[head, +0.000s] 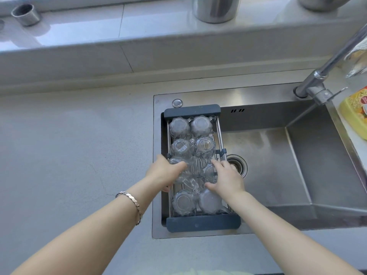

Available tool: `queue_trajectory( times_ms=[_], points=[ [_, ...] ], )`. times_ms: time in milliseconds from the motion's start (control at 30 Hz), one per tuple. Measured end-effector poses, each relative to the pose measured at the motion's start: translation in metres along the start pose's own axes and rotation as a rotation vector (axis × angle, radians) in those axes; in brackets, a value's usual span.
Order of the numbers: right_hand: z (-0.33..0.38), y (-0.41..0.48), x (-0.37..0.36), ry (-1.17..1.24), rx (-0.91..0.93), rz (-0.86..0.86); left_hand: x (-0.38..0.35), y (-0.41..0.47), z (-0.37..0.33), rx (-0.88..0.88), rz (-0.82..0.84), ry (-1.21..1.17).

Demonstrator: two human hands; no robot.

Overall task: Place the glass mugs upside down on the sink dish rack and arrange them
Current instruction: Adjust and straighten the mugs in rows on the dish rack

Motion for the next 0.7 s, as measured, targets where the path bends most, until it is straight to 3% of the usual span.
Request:
queue_trajectory(
  times_ms=[167, 300, 433, 567, 700],
  points=[
    [0.001, 0.0, 0.0, -0.001, 0.007, 0.002, -0.011, 0.003, -0.001, 0.314, 0.143, -0.418],
    [-0.001, -0.001, 0.002, -0.006, 0.017, 0.005, -0.029, 0.008, -0.006, 0.341, 0.15, -0.445],
    [-0.004, -0.002, 0.005, 0.015, 0.014, 0.006, -0.031, 0.014, -0.011, 0.293, 0.106, -0.24],
    [-0.006, -0.004, 0.005, 0.046, -0.006, -0.006, -0.024, 0.023, 0.001, 0.142, 0.06, 0.224],
    [-0.005, -0.004, 0.004, 0.057, -0.012, -0.017, -0.026, 0.027, 0.011, -0.225, -0.227, 0.666]
  ],
)
Point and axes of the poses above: each hand's wrist, its own y-axis towards the middle knuckle, its own x-axis out of the back of the hand, z = x × y, the point moved 1 cm from there along y, towards the middle knuckle, and after that the axes turned 6 degrees about x, right-handed, at the moved point
